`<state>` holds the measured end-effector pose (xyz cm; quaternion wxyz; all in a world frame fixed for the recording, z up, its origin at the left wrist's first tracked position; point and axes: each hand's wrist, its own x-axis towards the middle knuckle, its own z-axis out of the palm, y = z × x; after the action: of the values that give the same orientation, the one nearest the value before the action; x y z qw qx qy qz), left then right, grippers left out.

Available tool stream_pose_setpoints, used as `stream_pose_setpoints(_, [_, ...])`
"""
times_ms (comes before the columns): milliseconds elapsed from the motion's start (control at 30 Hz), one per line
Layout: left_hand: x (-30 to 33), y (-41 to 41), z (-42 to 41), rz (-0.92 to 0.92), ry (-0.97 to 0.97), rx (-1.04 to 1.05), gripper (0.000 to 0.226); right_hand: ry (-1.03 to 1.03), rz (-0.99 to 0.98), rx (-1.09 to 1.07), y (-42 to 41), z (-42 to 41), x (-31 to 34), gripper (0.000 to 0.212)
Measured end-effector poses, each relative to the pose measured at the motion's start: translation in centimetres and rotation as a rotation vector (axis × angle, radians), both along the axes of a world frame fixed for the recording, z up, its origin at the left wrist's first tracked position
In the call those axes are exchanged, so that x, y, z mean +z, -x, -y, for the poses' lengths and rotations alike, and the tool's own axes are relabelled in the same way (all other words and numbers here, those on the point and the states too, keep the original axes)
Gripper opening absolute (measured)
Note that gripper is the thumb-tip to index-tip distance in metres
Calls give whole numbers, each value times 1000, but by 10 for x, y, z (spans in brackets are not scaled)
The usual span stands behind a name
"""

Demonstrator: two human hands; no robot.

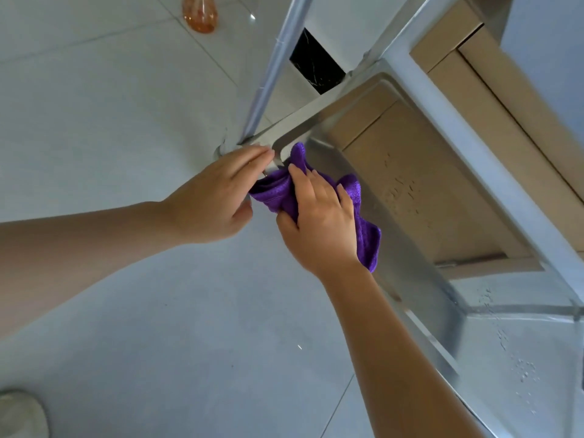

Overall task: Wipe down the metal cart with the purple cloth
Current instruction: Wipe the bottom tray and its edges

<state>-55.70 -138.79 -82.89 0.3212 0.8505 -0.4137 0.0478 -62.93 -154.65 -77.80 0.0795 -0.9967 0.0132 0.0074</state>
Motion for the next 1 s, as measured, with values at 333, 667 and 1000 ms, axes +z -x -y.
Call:
stream_pose_setpoints(333, [2,23,35,79,-70,-112,60,-41,-12,-50,70,57,4,59])
stream_pose_setpoints(667, [-1,20,25,118,-94,-82,59,-13,65,-18,131,105,1,53])
stream_pose_setpoints(1000, [-14,7,11,106,-114,-7,68,-33,64,103,48,49,-3,52])
